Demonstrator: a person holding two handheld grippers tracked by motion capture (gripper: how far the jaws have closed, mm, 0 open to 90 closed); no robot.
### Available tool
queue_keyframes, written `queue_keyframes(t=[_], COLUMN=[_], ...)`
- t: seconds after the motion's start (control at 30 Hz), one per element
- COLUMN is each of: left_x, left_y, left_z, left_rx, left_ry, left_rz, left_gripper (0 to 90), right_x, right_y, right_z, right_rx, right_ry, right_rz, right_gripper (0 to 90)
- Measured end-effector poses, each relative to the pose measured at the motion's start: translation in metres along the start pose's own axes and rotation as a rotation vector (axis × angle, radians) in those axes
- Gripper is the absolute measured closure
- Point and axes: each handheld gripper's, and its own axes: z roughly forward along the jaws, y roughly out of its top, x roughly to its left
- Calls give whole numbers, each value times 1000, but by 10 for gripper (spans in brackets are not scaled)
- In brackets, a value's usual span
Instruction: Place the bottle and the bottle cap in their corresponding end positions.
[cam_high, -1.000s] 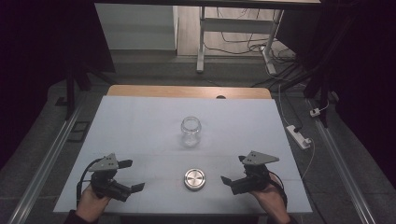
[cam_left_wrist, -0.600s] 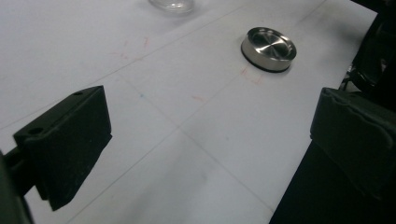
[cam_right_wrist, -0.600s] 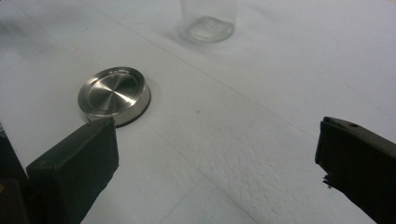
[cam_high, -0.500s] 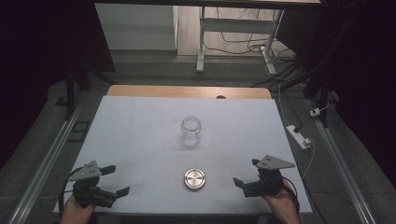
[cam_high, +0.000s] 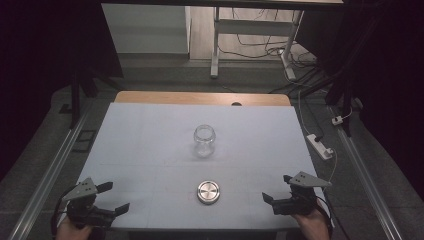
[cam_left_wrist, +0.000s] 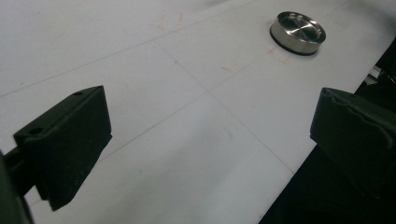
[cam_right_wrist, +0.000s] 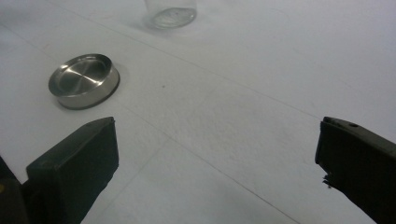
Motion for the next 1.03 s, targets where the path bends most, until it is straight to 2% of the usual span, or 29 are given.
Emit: queue_keyframes(t=[0.27, 0.57, 0.7, 0.83, 1.03], left_x=[4, 9, 9, 8, 9], left_y=[-9, -19, -20, -21, -21], left_z=[-5, -7, -8, -9, -7], left_rx=[17, 35, 34, 65, 82], left_ry=[37, 55, 60, 88, 82], left_rz=[-17, -42, -50, -52, -56], left_gripper=[0, 0, 0, 0, 0], right_x=[-7, -13, -14, -14, -14], right_y=[-12, -27, -31, -32, -32], right_z=[-8, -13, -14, -15, -13], right_rx=[9, 43, 62, 66, 85], right_ry=[-36, -79, -87, -90, -94], right_rz=[27, 51, 56, 61, 49], right_gripper=[0, 0, 0, 0, 0])
